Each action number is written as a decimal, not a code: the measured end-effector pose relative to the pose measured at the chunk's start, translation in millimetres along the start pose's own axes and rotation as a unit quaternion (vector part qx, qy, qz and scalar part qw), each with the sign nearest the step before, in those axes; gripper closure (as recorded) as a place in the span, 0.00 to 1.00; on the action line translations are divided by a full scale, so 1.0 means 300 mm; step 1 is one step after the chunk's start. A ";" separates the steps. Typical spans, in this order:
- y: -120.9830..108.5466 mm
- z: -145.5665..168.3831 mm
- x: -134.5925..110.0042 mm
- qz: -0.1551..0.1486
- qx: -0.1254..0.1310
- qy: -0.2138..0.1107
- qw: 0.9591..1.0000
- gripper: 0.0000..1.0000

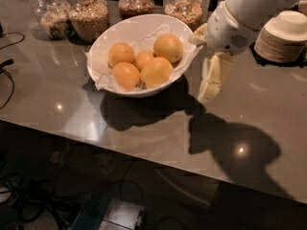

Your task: Pick orange from white bowl

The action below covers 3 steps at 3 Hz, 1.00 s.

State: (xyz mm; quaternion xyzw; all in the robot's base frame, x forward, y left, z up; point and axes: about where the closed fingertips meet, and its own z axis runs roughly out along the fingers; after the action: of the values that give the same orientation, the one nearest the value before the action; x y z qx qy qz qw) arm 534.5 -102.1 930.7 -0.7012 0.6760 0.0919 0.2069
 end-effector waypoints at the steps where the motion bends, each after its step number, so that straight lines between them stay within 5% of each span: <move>1: -0.125 0.090 -0.079 -0.033 -0.008 0.001 0.999 0.00; 3: -0.373 0.163 -0.286 -0.122 0.004 0.048 0.991 0.00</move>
Offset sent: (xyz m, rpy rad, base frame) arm 0.1284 0.1059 0.0189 -0.1371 -0.1360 0.2192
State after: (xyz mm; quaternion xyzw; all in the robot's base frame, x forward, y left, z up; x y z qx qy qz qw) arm 646.3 -3.7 940.4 -0.7813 0.5949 0.0297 0.1866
